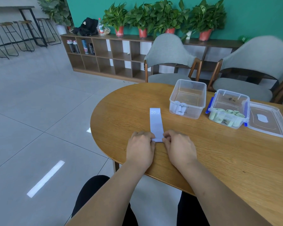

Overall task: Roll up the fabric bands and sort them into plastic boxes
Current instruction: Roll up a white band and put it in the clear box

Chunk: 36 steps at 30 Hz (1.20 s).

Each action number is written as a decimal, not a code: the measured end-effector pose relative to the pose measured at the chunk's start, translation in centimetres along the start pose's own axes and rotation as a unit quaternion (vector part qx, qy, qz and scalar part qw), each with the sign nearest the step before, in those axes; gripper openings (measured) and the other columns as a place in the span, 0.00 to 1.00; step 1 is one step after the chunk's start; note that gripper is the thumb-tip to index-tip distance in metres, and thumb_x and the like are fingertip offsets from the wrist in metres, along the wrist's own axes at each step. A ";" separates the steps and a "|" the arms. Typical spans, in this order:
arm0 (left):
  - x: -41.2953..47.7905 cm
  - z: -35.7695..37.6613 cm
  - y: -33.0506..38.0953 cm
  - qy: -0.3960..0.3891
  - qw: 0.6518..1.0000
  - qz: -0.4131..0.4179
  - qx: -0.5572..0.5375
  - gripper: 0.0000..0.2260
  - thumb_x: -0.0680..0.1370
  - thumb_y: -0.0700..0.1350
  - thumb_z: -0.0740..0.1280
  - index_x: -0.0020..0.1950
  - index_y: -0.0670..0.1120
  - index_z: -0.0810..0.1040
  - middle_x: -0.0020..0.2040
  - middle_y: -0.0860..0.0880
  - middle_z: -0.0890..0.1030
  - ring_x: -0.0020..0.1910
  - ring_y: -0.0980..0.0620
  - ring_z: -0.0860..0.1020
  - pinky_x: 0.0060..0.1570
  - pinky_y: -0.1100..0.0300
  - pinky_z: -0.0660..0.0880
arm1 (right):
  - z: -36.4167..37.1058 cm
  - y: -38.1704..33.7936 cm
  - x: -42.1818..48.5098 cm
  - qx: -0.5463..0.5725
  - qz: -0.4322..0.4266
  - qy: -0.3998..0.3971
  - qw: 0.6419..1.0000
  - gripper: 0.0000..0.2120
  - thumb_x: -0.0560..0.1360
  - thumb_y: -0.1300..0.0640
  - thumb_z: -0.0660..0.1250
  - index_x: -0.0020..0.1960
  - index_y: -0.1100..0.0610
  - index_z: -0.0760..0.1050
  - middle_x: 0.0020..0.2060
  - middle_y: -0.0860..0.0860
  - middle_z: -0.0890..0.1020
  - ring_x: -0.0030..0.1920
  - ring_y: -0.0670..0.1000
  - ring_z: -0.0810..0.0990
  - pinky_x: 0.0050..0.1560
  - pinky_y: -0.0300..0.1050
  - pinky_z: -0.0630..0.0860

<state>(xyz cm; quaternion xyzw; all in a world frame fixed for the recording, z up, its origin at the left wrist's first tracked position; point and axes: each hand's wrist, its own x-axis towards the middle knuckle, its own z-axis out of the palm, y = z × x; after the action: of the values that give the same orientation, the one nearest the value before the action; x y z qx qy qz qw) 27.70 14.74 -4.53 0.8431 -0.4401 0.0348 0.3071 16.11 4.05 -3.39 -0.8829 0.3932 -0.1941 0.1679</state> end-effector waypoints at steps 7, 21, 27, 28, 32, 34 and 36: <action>-0.7 -0.2 0.1 0.021 0.999 -0.010 -0.041 0.07 0.79 0.43 0.72 0.55 0.52 0.84 0.47 0.56 0.83 0.52 0.52 0.75 0.51 0.58 0.72 | 0.0 0.7 -0.6 0.064 -0.008 0.005 0.998 0.08 0.77 0.53 0.74 0.56 0.46 0.83 0.46 0.41 0.84 0.45 0.43 0.81 0.47 0.44 0.79; -3.1 -0.1 0.6 0.022 0.995 -0.027 -0.090 0.04 0.78 0.46 0.74 0.50 0.55 0.83 0.43 0.61 0.83 0.48 0.58 0.75 0.48 0.59 0.75 | -1.1 2.0 -2.5 0.079 -0.006 -0.012 0.997 0.07 0.77 0.52 0.74 0.55 0.44 0.83 0.44 0.40 0.83 0.40 0.39 0.77 0.45 0.40 0.75; -3.6 -0.2 1.4 0.044 0.998 -0.033 -0.038 0.06 0.77 0.45 0.74 0.49 0.56 0.82 0.43 0.59 0.82 0.47 0.52 0.75 0.48 0.52 0.74 | -1.2 1.6 -2.7 0.048 -0.009 -0.008 0.999 0.06 0.78 0.51 0.73 0.54 0.43 0.83 0.46 0.41 0.84 0.45 0.44 0.81 0.47 0.45 0.79; -3.6 -0.2 1.6 0.042 0.997 -0.037 -0.045 0.06 0.76 0.44 0.74 0.50 0.55 0.82 0.44 0.59 0.82 0.47 0.52 0.75 0.48 0.53 0.74 | -1.2 1.6 -2.8 0.047 -0.008 -0.008 0.999 0.06 0.78 0.52 0.73 0.54 0.43 0.83 0.47 0.41 0.84 0.46 0.44 0.81 0.48 0.45 0.79; -3.6 -0.3 1.6 0.030 0.995 -0.057 -0.071 0.08 0.77 0.43 0.74 0.52 0.55 0.84 0.44 0.60 0.83 0.48 0.55 0.73 0.47 0.58 0.70 | -1.2 1.6 -2.9 0.057 0.006 -0.006 0.998 0.08 0.77 0.52 0.74 0.55 0.43 0.84 0.46 0.41 0.85 0.44 0.43 0.81 0.46 0.42 0.77; -3.6 -0.3 1.4 0.027 0.995 -0.066 -0.074 0.09 0.76 0.43 0.75 0.53 0.56 0.84 0.44 0.61 0.83 0.48 0.57 0.73 0.46 0.61 0.67 | -1.2 1.6 -2.9 0.071 0.014 -0.004 0.997 0.08 0.77 0.52 0.75 0.55 0.43 0.84 0.43 0.40 0.85 0.43 0.42 0.81 0.47 0.42 0.78; -3.6 -0.2 1.3 0.025 0.994 -0.075 -0.079 0.09 0.76 0.44 0.75 0.53 0.56 0.83 0.44 0.61 0.83 0.48 0.58 0.73 0.46 0.62 0.66 | -1.3 1.6 -2.9 0.085 0.028 -0.003 0.996 0.07 0.76 0.52 0.75 0.53 0.43 0.83 0.41 0.39 0.84 0.42 0.41 0.81 0.46 0.40 0.77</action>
<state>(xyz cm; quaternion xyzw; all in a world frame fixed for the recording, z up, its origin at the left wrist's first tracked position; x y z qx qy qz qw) 24.54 16.90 -4.89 0.8457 -0.3691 -0.0020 0.3855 12.73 5.03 -3.57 -0.8548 0.3994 -0.2190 0.2488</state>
